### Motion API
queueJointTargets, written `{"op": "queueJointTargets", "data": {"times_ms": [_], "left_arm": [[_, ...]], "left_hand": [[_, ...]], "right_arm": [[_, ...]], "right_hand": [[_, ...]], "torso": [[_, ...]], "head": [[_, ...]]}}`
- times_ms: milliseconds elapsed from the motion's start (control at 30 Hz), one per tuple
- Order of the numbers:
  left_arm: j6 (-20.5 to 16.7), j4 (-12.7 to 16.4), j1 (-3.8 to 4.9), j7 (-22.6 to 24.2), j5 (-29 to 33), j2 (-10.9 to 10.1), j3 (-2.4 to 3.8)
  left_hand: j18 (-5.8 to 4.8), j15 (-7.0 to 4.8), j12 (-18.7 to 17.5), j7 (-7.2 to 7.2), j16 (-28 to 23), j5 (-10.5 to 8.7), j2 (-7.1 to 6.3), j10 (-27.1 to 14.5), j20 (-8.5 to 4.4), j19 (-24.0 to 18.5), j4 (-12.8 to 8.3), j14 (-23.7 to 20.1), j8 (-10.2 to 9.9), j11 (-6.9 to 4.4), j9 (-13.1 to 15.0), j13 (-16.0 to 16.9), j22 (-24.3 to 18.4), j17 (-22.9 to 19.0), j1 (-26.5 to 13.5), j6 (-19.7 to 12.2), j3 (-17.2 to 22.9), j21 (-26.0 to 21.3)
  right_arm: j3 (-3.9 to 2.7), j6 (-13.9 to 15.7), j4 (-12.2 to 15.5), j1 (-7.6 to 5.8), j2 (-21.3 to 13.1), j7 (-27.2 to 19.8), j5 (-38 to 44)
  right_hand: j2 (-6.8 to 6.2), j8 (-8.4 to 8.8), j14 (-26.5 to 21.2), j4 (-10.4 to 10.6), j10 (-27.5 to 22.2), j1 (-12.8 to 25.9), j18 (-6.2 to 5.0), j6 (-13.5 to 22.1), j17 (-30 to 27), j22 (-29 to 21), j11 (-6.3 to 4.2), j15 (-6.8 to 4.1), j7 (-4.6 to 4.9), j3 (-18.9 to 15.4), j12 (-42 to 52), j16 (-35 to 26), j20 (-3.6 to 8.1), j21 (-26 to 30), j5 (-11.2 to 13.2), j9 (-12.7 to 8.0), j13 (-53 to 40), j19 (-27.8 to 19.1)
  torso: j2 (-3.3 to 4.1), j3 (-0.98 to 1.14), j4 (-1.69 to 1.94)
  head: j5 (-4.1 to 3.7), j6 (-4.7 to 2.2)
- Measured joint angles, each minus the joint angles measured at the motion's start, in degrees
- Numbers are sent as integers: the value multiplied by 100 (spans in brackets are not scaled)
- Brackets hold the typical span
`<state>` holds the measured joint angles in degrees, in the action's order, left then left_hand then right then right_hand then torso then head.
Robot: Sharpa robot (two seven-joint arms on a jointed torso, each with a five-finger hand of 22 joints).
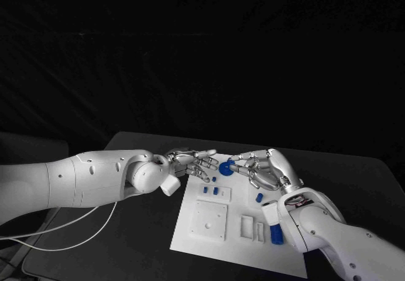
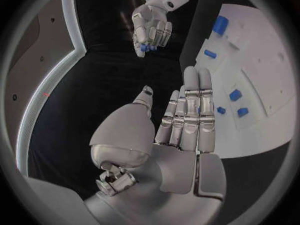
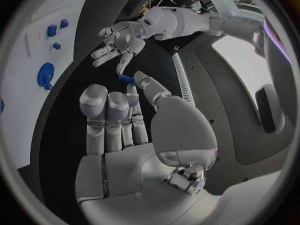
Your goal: Assemble the parts on the task board
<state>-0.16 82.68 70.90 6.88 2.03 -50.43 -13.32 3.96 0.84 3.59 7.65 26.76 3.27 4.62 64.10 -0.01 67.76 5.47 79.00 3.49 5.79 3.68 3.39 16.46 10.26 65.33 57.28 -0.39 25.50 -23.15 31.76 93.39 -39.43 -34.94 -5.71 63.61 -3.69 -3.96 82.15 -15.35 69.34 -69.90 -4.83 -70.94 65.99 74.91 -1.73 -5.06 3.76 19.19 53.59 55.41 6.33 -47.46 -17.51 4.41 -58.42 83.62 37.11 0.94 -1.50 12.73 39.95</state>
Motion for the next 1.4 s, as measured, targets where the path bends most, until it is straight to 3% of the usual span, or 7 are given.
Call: {"op": "queueJointTargets", "data": {"times_ms": [333,400,633,800,1000,1267,1400], "left_arm": [[516,88,-26,92,255,58,-27],[620,88,-27,124,273,67,-28],[864,111,-30,204,389,148,-31],[998,165,-33,297,545,194,-31],[1101,192,-34,408,728,213,-31],[1175,203,-35,493,887,225,-31],[1203,204,-35,517,931,225,-30]], "left_hand": [[0,-102,0,-261,26,0,160,-474,-113,-215,-688,-103,0,-155,-17,0,75,-81,687,-486,403,30],[-62,-102,0,-254,27,0,215,-544,-113,-214,-699,-103,0,-135,-24,0,96,-91,631,-606,413,30],[-61,-81,0,-80,165,0,427,-699,-92,-235,-401,-81,0,-16,-51,0,105,-69,282,-1311,318,30],[-62,-81,0,-63,236,0,655,-699,-92,-275,-263,-81,-22,-16,-64,0,105,-47,150,-1580,407,30],[-62,-92,0,-29,393,0,820,-699,-92,-276,-339,-92,-22,-16,-64,0,104,-44,26,-1583,773,30],[-134,-92,0,27,404,-35,740,-652,-124,-243,-494,-92,-22,-18,-55,0,104,-63,-161,-1352,1837,0],[-134,-94,0,39,404,-35,539,-524,-124,-243,-548,-90,-22,-28,-41,0,133,-63,-443,-1090,2513,0]], "right_arm": [[-71,31,-11,31,51,-106,-245],[-77,31,-12,34,57,-114,-322],[-88,24,-42,36,80,-132,-531],[-89,11,-77,37,88,-133,-624],[-90,-4,-83,38,101,-135,-689],[-92,-28,-101,38,109,-141,-729],[-93,-41,-127,38,110,-146,-743]], "right_hand": [[39,2,0,-15,0,-8,0,0,0,0,0,0,0,-46,0,0,0,0,-62,-6,0,0],[39,2,0,-23,0,-8,0,0,-1,0,0,0,0,-54,0,0,0,0,-87,-6,-8,0],[61,3,0,-45,0,14,0,0,-1,0,0,0,0,-76,0,0,0,0,-90,-5,-9,0],[61,3,0,-29,0,14,0,1,-1,0,0,0,0,-92,0,0,0,0,-90,-4,-13,0],[60,3,0,-29,0,14,0,1,-1,0,0,0,0,-92,0,0,0,0,-90,-5,-12,0],[83,3,0,-46,0,-8,0,1,-2,0,0,1,0,-108,0,0,-1,0,-90,-6,-18,-1],[82,3,-1,-46,0,-8,0,1,-2,0,0,1,0,-108,0,0,-1,0,-90,-6,-18,-1]], "torso": [[0,-1,2],[0,-2,2],[1,-8,4],[1,-12,7],[1,-9,8],[2,-2,4],[1,-2,3]], "head": [[-31,-17],[-35,-18],[-23,-11],[-18,-7],[-11,5],[9,13],[10,14]]}}
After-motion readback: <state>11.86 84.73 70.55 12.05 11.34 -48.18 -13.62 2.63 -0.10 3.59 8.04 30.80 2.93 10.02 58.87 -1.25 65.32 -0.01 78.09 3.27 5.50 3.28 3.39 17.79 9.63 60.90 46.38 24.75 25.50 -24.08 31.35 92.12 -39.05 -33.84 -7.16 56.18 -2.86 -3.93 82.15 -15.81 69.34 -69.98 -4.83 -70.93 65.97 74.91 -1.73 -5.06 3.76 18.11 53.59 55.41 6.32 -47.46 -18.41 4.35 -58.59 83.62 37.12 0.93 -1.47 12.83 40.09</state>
